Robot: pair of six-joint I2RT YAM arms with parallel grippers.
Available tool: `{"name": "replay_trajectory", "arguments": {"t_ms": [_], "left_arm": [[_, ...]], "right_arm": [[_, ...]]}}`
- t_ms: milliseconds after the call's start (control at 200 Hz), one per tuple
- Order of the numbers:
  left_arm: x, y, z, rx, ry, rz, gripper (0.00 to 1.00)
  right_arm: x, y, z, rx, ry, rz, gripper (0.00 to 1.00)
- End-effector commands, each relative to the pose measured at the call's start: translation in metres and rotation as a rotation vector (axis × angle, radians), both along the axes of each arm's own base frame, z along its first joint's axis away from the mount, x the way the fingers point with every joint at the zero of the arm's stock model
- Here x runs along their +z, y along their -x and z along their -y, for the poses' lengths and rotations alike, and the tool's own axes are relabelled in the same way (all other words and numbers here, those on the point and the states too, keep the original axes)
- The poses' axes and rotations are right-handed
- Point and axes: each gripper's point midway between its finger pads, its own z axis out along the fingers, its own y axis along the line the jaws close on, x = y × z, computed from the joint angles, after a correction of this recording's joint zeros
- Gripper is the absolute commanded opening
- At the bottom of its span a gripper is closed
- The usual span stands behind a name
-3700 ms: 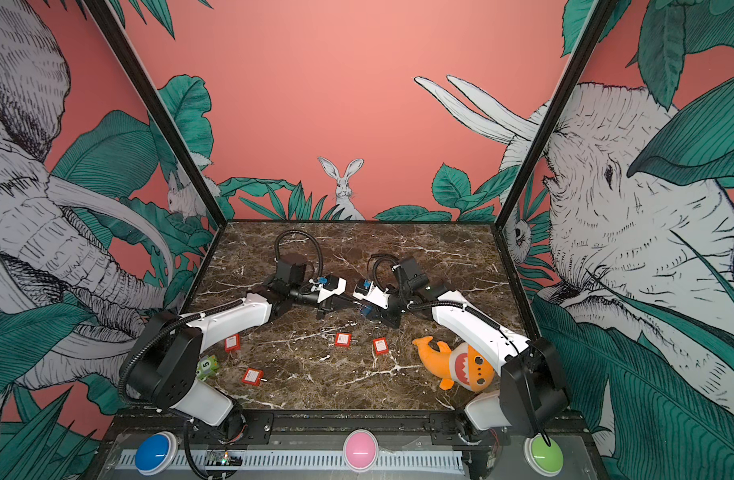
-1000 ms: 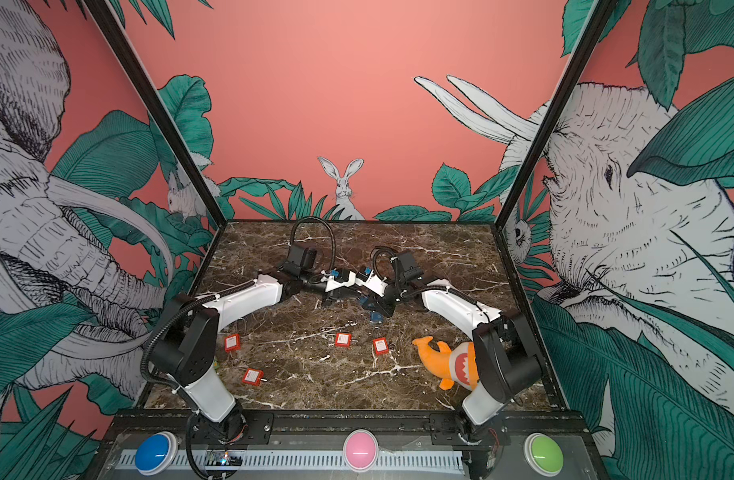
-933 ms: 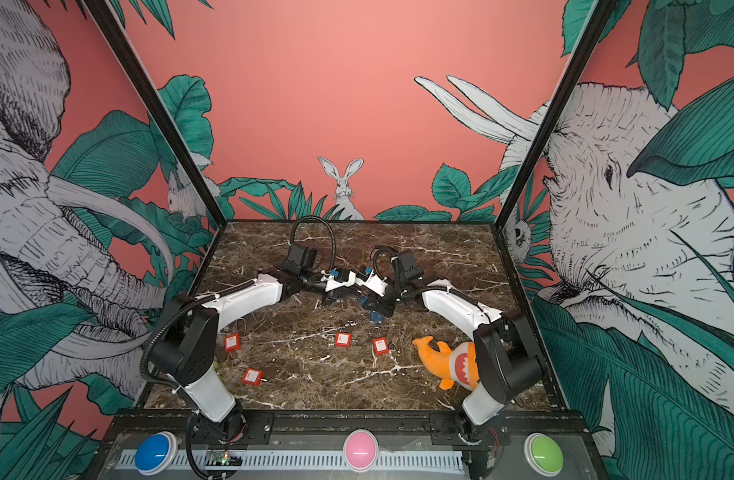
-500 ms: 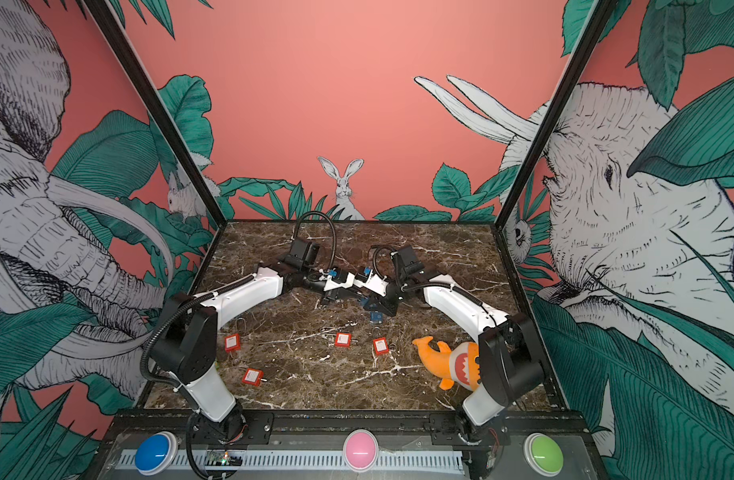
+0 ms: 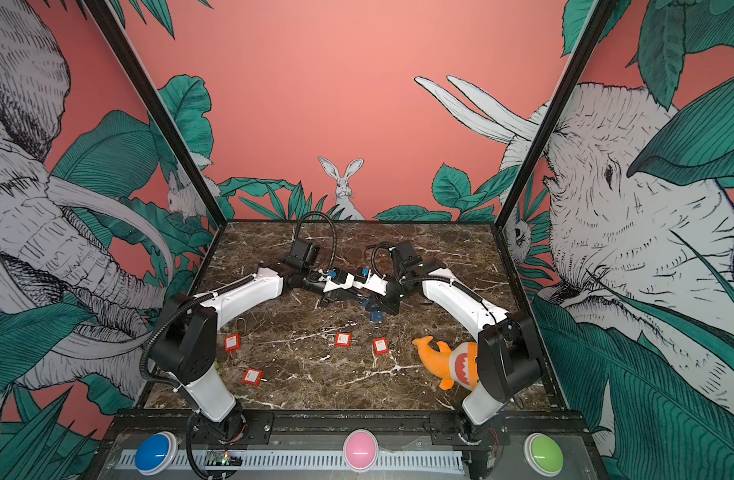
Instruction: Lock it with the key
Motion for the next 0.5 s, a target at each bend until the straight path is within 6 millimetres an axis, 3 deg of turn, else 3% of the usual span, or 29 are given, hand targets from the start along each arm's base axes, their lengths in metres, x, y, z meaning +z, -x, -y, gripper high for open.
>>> {"name": "replay_trajectory", "arguments": {"t_ms": [0,130,160,405,495], "left_arm": [[-0.049,0.073,-0.001,-0.132,-0.127,-0.209,0.0],[-0.037,0.064,0.001,-0.1,-0.082,-0.214,0.0],[-0.036,0.063,0.001,-0.097,-0.077,-0.216,0.0],[-0.017,0.051,0.003,-0.068,-0.016,-0.212,0.0],[-0.01,0.045,0.002,-0.047,0.009,-0.214,0.0]], "right_arm": [[0.146,-0.047,-0.031,0.058,-0.405,0.426,0.0],[0.138,-0.041,-0.025,0.038,-0.394,0.418,0.0],[0.124,-0.038,-0.023,0.031,-0.377,0.391,0.0],[0.105,-0.025,-0.016,0.031,-0.337,0.337,0.0],[0.1,-0.023,-0.013,0.029,-0.315,0.334,0.08]]}}
